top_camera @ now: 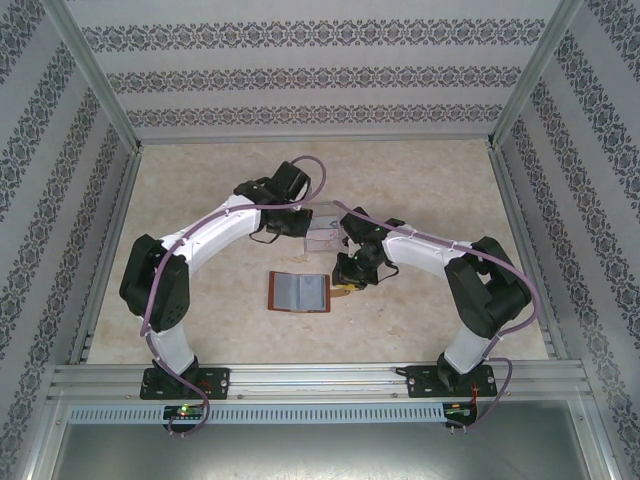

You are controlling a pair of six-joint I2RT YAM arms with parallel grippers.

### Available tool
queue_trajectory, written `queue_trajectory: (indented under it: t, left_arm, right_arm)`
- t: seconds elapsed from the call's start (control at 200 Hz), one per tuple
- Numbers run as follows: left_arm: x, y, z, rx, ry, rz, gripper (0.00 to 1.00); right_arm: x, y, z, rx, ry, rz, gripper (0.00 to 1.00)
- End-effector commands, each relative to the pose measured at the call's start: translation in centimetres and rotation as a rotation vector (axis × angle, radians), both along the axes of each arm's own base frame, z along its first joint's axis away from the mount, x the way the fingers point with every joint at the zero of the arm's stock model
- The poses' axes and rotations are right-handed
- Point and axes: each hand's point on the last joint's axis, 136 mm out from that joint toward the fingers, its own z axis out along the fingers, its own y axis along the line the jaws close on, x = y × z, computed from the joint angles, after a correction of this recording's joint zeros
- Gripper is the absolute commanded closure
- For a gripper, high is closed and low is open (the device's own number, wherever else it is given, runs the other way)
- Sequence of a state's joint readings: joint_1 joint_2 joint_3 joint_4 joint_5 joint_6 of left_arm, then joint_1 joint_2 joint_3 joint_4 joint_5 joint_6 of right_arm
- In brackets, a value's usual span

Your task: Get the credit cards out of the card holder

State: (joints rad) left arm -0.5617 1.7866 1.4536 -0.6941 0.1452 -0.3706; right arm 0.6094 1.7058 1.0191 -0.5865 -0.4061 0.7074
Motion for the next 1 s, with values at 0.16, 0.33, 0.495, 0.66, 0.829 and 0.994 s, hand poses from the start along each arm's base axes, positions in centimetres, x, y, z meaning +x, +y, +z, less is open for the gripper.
queue_trajectory:
  t: [0.16, 0.33, 0.495, 0.66, 0.829, 0.994]
  left_arm:
    - [-2.4, -1.2, 0.5, -0.105, 0.050, 0.062, 1.00]
    - [-4.1, -2.1, -0.7, -0.151, 0.132, 0.081, 1.00]
    - [-6.1, -3.5, -2.2, -0.174, 0.195, 0.066, 1.00]
    - [-7.9, -4.7, -3.6, -0.206, 0.255, 0.062, 1.00]
    - [-9.6, -6.1, -4.7, -0.275, 0.330, 0.056, 0.98]
    - [-11.0, -6.5, -6.3, -0.290, 0.400, 0.066, 0.96]
  right_arm:
    - [-0.8, -0.1, -1.1, -0.032, 0.022, 0.017, 0.74]
    - [-0.9, -0.9, -1.9, -0.076, 0.018, 0.013, 0.74]
    - [-1.1, -1.6, -2.7, -0.111, 0.024, 0.015, 0.74]
    - [-1.4, -1.8, -3.1, -0.116, 0.033, 0.016, 0.75]
    - [-1.4, -1.7, -3.2, -0.115, 0.036, 0.021, 0.75]
    - [-1.3, -1.6, -3.1, -0.112, 0.035, 0.020, 0.75]
